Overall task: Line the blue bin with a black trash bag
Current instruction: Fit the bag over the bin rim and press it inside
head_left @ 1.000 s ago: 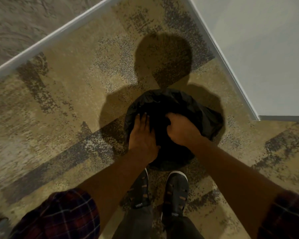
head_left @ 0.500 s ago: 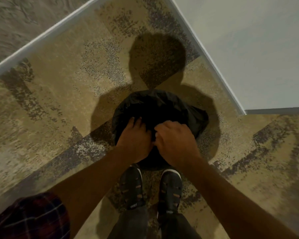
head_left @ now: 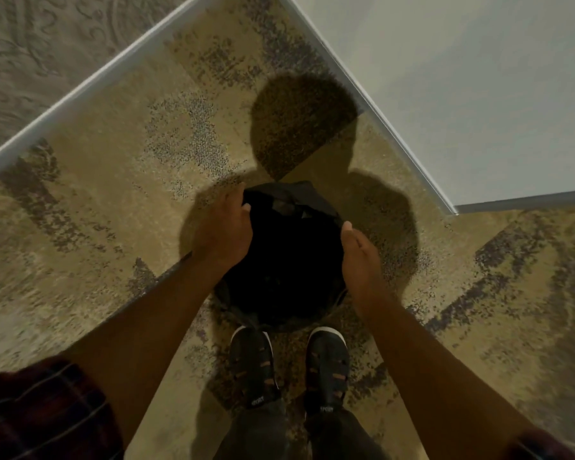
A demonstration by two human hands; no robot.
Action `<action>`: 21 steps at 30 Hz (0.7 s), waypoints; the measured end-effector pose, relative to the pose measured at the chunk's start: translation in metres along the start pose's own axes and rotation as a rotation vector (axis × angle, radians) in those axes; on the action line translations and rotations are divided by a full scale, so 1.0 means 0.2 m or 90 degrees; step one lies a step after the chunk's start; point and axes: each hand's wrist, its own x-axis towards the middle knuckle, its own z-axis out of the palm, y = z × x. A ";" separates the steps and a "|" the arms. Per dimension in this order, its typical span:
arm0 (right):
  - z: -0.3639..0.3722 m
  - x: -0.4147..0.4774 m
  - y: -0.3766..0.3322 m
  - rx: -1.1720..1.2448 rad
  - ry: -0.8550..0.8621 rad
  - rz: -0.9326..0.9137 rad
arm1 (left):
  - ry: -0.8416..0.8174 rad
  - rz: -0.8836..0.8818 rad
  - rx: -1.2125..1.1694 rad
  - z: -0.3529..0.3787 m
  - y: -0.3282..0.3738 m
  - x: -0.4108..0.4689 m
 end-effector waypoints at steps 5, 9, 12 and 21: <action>0.00 -0.01 0.01 0.017 0.112 -0.020 | 0.059 0.010 -0.079 -0.06 -0.04 -0.09; -0.02 -0.14 0.01 0.000 0.388 -0.023 | 0.219 -0.167 -0.220 -0.04 -0.07 -0.28; 0.04 -0.27 0.08 0.026 0.414 0.044 | 0.269 -0.326 -0.346 0.04 -0.04 -0.46; 0.24 -0.35 0.15 0.209 0.247 0.261 | 0.218 -0.665 -0.744 0.29 0.02 -0.60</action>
